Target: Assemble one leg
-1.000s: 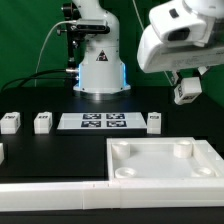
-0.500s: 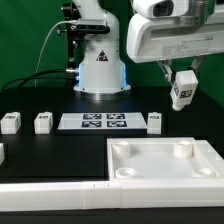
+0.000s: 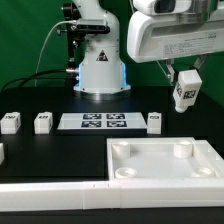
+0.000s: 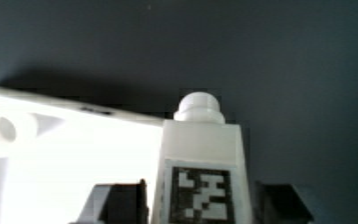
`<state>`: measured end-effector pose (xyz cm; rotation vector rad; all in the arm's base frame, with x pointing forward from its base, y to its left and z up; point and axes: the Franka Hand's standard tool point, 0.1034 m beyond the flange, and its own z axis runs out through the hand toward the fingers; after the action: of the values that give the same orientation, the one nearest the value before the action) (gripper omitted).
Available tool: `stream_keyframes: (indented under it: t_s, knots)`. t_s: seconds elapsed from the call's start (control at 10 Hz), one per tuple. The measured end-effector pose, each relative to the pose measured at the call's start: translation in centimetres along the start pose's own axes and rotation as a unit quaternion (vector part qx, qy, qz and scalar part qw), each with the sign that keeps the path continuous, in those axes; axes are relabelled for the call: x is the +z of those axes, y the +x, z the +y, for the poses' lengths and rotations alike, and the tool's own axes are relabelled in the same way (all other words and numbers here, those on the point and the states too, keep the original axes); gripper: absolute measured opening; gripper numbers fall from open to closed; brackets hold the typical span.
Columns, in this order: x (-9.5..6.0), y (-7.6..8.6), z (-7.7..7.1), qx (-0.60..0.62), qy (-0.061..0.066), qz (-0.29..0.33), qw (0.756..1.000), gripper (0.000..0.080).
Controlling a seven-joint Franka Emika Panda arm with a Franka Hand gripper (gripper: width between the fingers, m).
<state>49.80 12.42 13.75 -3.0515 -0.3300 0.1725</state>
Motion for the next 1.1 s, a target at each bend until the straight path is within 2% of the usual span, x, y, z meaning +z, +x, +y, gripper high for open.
stream_keyframes:
  t_s: [0.2, 0.3, 0.8, 1.0, 1.1]
  knots:
    - [-0.1, 1.4, 1.0, -0.014, -0.011, 0.130, 0.991, 0.0290]
    - [0.1, 1.6, 1.8, -0.029, -0.016, 0.149, 0.988, 0.0290]
    - [0.1, 2.0, 2.0, -0.037, -0.016, 0.141, 0.989, 0.0290]
    - [-0.1, 3.7, 3.0, -0.050, -0.016, 0.139, 0.989, 0.0290]
    - [-0.5, 4.8, 3.1, -0.049, -0.015, 0.140, 0.989, 0.0290]
